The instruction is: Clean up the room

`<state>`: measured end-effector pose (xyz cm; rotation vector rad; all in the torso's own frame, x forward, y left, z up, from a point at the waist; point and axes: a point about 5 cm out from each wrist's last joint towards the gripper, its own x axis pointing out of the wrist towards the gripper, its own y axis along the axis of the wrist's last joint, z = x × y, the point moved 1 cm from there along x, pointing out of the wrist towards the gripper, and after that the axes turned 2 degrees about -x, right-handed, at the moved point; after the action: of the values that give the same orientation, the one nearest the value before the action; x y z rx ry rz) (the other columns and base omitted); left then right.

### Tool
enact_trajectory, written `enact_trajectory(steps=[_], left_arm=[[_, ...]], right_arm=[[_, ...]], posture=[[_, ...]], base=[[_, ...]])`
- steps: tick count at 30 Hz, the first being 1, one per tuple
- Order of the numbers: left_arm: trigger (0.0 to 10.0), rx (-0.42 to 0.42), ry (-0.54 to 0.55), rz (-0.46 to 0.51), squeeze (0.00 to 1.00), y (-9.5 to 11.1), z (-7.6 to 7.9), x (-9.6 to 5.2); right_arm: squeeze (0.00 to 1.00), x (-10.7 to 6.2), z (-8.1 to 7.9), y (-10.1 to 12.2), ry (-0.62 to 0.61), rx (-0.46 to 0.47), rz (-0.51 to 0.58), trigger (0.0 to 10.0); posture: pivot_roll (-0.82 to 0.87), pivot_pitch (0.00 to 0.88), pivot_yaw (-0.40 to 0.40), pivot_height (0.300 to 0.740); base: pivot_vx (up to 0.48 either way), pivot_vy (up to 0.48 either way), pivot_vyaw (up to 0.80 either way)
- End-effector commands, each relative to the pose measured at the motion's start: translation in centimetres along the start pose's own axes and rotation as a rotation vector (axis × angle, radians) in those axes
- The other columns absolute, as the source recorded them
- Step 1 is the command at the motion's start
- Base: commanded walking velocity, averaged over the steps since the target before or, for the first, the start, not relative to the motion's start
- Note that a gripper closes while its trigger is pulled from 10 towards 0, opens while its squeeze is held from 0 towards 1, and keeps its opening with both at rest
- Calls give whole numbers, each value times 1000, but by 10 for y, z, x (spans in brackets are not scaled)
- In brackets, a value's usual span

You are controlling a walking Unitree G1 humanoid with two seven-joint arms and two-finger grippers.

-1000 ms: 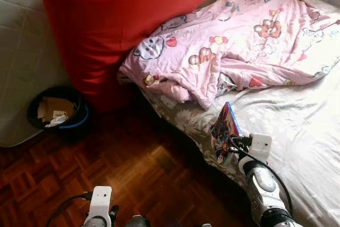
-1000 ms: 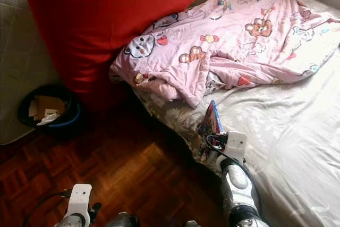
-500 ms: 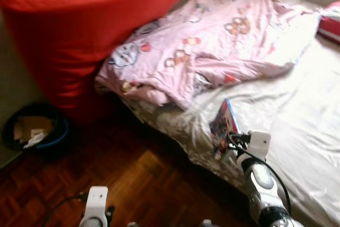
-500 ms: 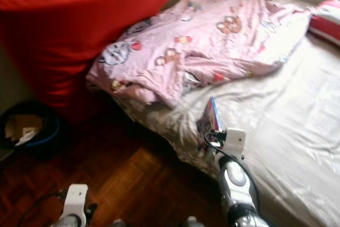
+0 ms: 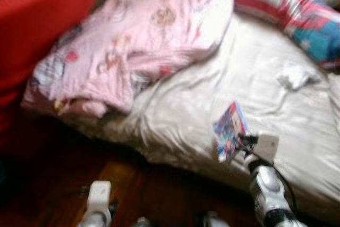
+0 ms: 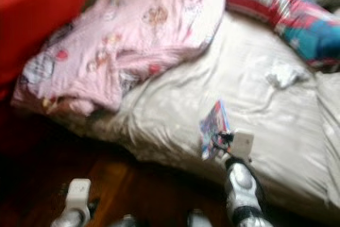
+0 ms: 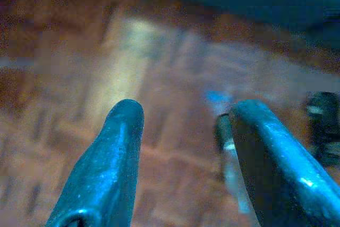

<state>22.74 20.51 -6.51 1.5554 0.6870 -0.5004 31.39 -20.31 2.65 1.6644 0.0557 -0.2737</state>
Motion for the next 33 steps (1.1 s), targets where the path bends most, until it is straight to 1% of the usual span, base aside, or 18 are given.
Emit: enact_trajectory(steps=[1,13,19,33], left_arm=[[10000,4,29,-56,0,-17,-11,-5],[10000,6,31,-52,0,-17,-11,-5],[10000,15,28,-48,0,-16,-11,-5],[10000,12,25,-45,0,-16,-10,-4]], right_arm=[[0,1,-1,4,-10,12,30,10000],[0,1,1,5,-20,9,32,10000],[0,0,0,5,-16,7,45,10000],[0,0,0,6,-15,-1,46,10000]], posture=[[-35,206,18,740],[-35,208,19,740],[-36,210,19,740],[-37,212,17,740]], base=[[0,0,-800],[0,0,-800],[0,0,0],[0,-388,0]])
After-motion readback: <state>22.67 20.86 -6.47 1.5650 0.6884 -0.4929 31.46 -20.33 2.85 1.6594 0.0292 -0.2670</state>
